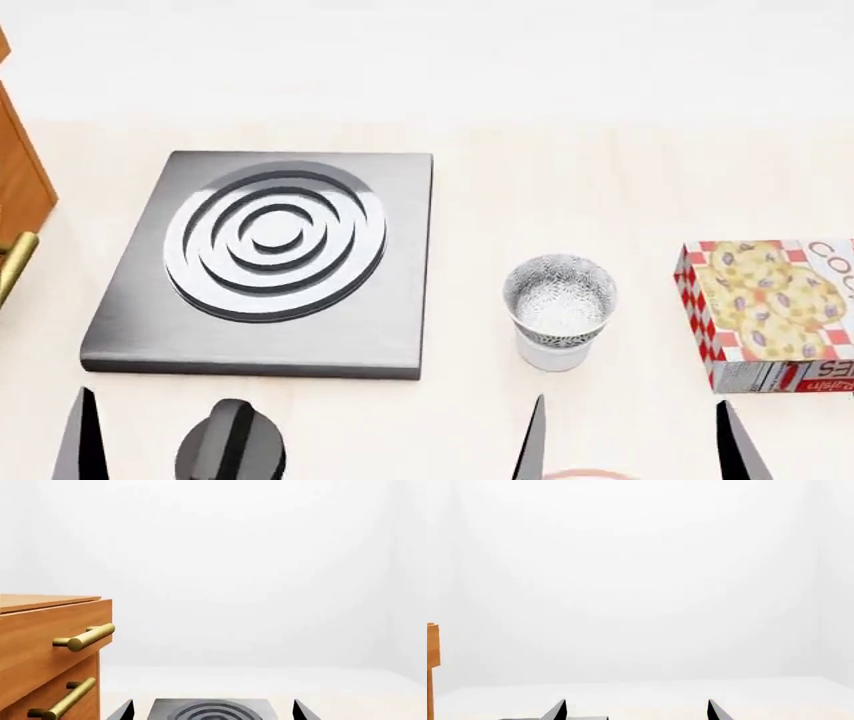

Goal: Pick the akita bowl on the ramekin and place it on the plate.

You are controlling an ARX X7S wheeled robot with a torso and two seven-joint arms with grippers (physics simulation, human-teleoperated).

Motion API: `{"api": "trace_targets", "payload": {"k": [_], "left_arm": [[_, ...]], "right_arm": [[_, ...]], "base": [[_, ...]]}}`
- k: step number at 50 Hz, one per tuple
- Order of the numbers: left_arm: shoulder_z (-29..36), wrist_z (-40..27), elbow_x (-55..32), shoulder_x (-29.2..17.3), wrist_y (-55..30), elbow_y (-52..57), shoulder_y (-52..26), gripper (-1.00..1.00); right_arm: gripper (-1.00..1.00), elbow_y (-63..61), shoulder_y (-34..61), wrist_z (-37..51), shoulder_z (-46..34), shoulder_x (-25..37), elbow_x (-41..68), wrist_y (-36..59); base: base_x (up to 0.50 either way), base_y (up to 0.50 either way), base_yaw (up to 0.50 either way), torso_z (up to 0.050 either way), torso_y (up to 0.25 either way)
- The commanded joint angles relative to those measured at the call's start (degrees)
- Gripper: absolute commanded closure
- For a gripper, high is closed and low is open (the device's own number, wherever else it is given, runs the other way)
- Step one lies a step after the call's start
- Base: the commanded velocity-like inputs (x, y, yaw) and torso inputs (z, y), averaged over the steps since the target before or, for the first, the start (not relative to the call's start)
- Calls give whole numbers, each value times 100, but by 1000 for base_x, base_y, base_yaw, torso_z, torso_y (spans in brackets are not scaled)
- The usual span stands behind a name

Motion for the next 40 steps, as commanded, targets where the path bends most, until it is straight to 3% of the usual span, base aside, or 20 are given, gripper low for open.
{"api": "trace_targets", "payload": {"k": [1,11,30,38,40], "left_arm": [[42,-51,15,-42,4,-18,-16,-100],[40,-87,-45,-62,79,-15,7,-100],[117,-199,-79,-180,97,-38,3,-100],[258,-443,113,-212,-546,73,-163,-100],[227,-343,-16,-218,-231,16,-108,-100]], "right_arm": [[-100,26,-12,58,-16,59,39,-47],[-100,68,8,124,-106,119,23,-69],[-100,52,23,253,-171,235,68,-56],[-100,71,37,300,-188,273,95,-62],[-100,73,36,309,-197,281,95,-73]], "base": [[0,0,0,0,-250],[0,0,0,0,-250],[0,0,0,0,-46],[0,0,0,0,0],[0,0,0,0,0]]}}
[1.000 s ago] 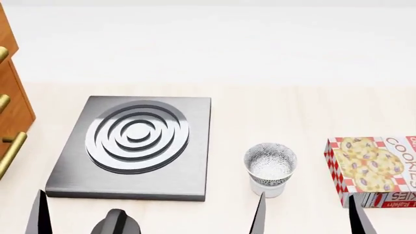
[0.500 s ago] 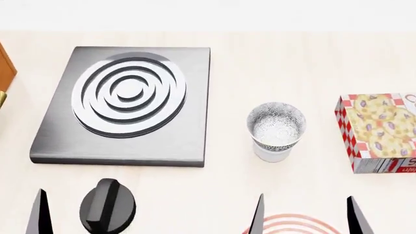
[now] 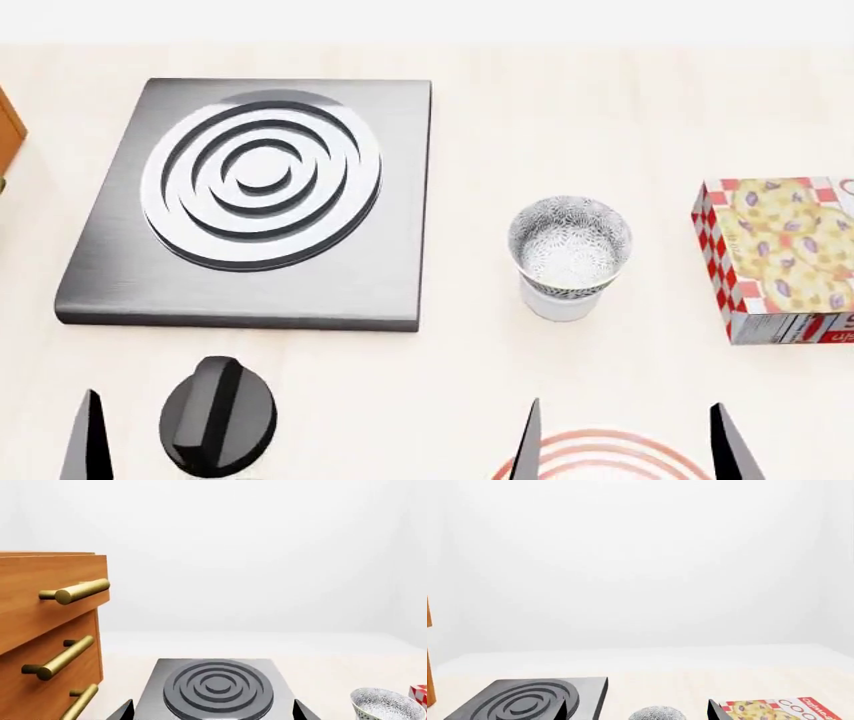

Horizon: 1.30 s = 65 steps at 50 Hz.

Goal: Pick the akita bowl on the ramekin and place it on the plate.

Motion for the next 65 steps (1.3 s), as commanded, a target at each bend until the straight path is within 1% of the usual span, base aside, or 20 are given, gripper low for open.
{"api": "trace_targets", "payload": {"k": [1,6,14,17,27,32,34,36,37,39,42,45,46,47,49,51,57,59,60,65], "left_arm": [[23,-51,-137,-36,-46,9,-25,-100],[109,-118,36,-77,-52,-49,-49,-100],[117,-148,6,-122,-43,-75,-73,-100],[126,-123,-19,-133,118,-128,8,-100],[147,-168,-26,-185,105,-143,-39,-100],[104,-195,-76,-217,80,-142,-54,-100],[102,-207,-85,-225,57,-156,-69,-100],[112,-219,-81,-229,48,-182,-79,-100],[114,-223,-82,-232,50,-183,-80,-100],[121,-235,-83,-235,61,-176,-71,-100],[131,-229,-103,-244,105,-185,-72,-100],[150,-237,-103,-252,98,-211,-85,-100],[150,-247,-105,-256,79,-205,-90,-100],[150,-252,-111,-260,73,-200,-92,-100],[165,-264,-97,-263,65,-214,-104,-100],[201,-282,-68,-255,61,-235,-119,-100],[213,-306,-96,-258,98,-235,-113,-100],[213,-314,-115,-261,91,-237,-119,-100],[222,-317,-111,-263,86,-247,-125,-100],[267,-318,-128,-270,84,-281,-139,-100]], "right_arm": [[-100,13,9,65,-35,60,28,-20],[-100,40,13,88,-31,80,57,-48],[-100,47,36,104,-88,140,-33,-107],[-100,-13,-59,67,-19,200,108,-197],[-100,-405,450,140,168,454,378,483],[-100,-629,818,129,207,683,505,1050],[-100,-689,1076,-38,280,897,810,1329],[-100,-790,1520,-98,286,1212,863,1879],[-100,-801,1540,-85,283,1218,879,1905],[-100,-895,2029,-189,303,1552,1115,2492],[-100,-872,2617,-225,225,1883,1398,3022],[-100,-413,3241,-622,261,2029,1804,3306],[-100,-143,3562,-772,44,2179,1732,3506],[-100,-7,3620,-975,42,2198,1806,3359],[-100,351,4066,-1111,-17,2211,2019,3759],[-100,734,4452,-1481,-231,2298,2082,3829],[-100,1790,5368,-2180,-1177,2541,1312,3473],[-100,2051,5616,-2410,-1185,2504,1488,3622],[-100,2215,5941,-2580,-1450,2572,1435,3969],[-100,2684,6637,-3419,-2255,2764,1265,4221]], "base": [[0,0,0,0,0],[0,0,0,0,0],[0,0,0,0,0],[0,0,0,0,0],[0,0,0,0,0],[0,0,0,0,0],[0,0,0,0,0],[0,0,0,0,0],[0,0,0,0,0],[0,0,0,0,0],[0,0,0,0,0],[0,0,0,0,0],[0,0,0,0,0],[0,0,0,0,0],[0,0,0,0,0],[0,0,0,0,0],[0,0,0,0,0],[0,0,0,0,0],[0,0,0,0,0],[0,0,0,0,0]]}}
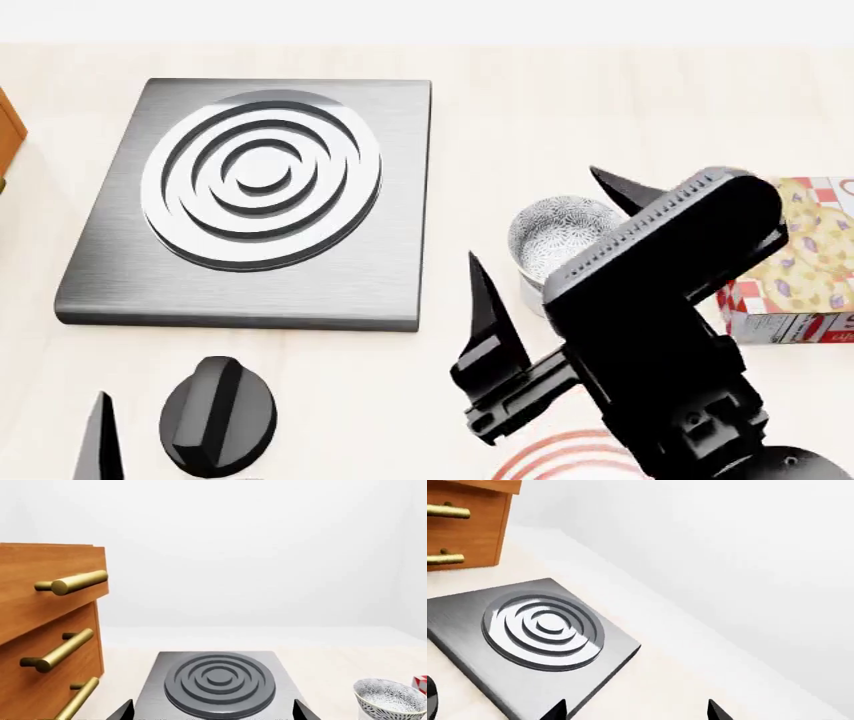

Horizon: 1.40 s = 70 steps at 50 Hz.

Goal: Pick the akita bowl on the ramekin and place it on the plate.

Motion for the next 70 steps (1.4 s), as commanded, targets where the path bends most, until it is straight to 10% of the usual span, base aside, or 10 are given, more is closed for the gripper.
{"api": "trace_targets", "payload": {"k": [1,24,70], "left_arm": [[68,-29,-25,-19,7,-53,-28,-100],[105,-109,-129,-80,-42,-75,-57,-100],[159,-252,-225,-182,49,-171,-102,-100]], "right_arm": [[-100,1291,1775,-1522,-1303,413,-120,767],[-100,3416,3523,-3048,-3095,-63,-1180,175],[-100,5688,3824,-3595,-4366,-846,-2018,-779]], "base": [[0,0,0,0,0],[0,0,0,0,0],[0,0,0,0,0]]}}
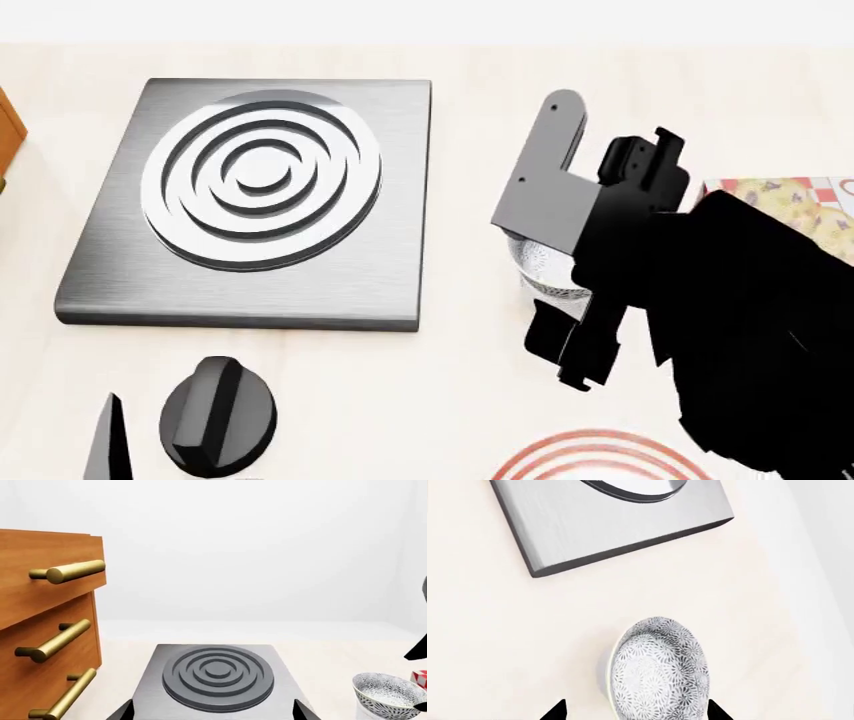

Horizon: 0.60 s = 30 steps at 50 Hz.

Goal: Pick the akita bowl on the ramekin and place it on the plate.

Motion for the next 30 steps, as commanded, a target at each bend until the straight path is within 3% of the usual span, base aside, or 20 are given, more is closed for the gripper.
{"api": "trace_targets", "payload": {"k": [1,30], "left_arm": [[19,-34,-9,-24,36,-30,-1,-100],[40,-106,-83,-88,66,-44,-23,-100]], "right_arm": [[-100,528,14,31,-142,-216,-126,-226],[-100,1475,-426,319,-38,-634,-3,-1101]], "base": [[0,0,0,0,0],[0,0,0,0,0]]}}
